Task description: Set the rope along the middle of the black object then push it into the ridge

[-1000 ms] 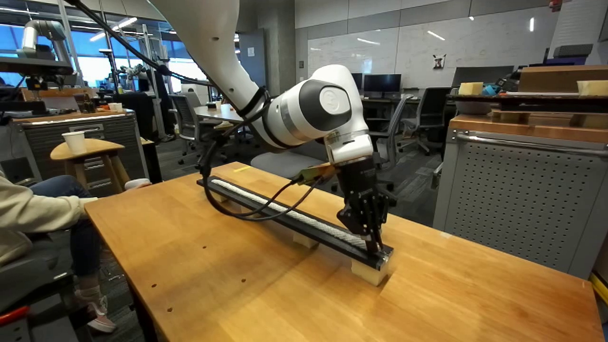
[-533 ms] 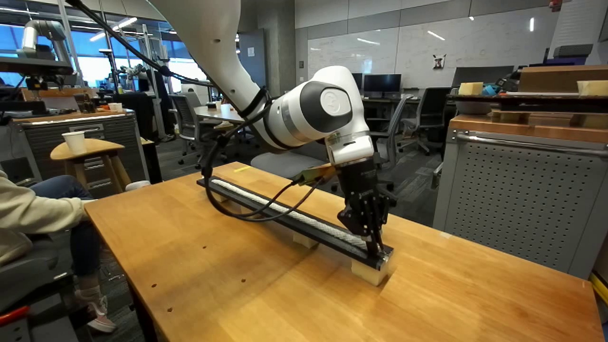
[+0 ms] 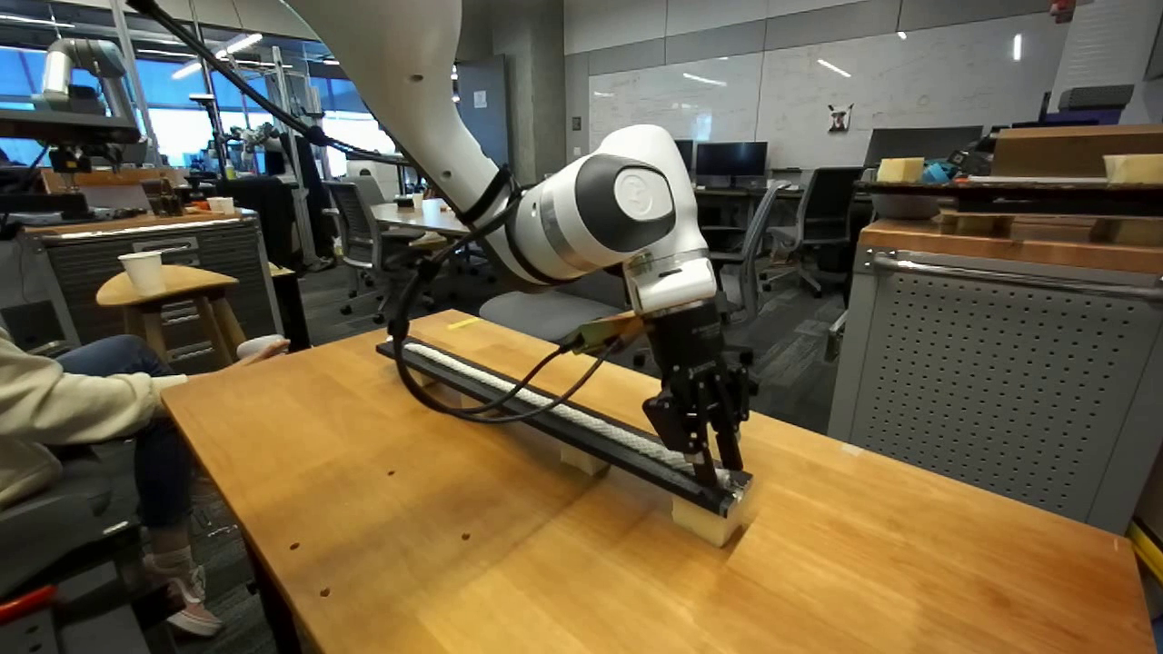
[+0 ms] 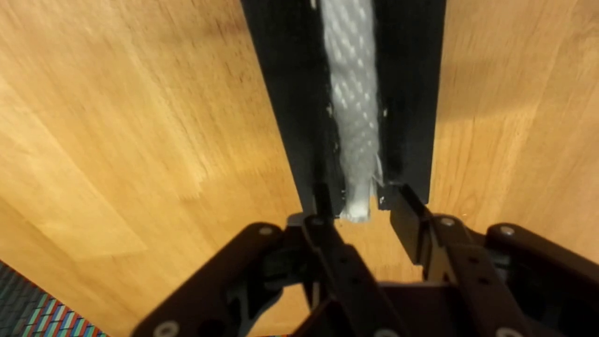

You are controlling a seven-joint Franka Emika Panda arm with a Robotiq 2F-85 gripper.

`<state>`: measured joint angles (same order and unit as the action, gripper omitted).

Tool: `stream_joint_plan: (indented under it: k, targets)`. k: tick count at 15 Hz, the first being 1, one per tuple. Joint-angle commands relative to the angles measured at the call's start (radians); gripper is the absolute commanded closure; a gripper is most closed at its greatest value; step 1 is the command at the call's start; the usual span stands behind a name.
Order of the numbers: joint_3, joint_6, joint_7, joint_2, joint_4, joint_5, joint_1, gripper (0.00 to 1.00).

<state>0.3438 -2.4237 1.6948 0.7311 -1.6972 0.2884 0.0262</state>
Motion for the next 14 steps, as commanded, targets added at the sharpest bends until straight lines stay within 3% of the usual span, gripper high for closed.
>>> stream_joint_plan:
  k: [1,4,5,14]
  targets:
    - [0.002,-0.009,-0.019,0.019,0.031,-0.019,0.009,0.27]
    - [-0.006,-0.031,-0.029,-0.004,0.016,-0.020,0.002,0.04]
    - [-0.015,-0.031,-0.040,-0.030,-0.004,-0.024,-0.004,0.01]
    - [-0.094,0.023,-0.214,-0.317,-0.190,0.006,-0.096,0.00]
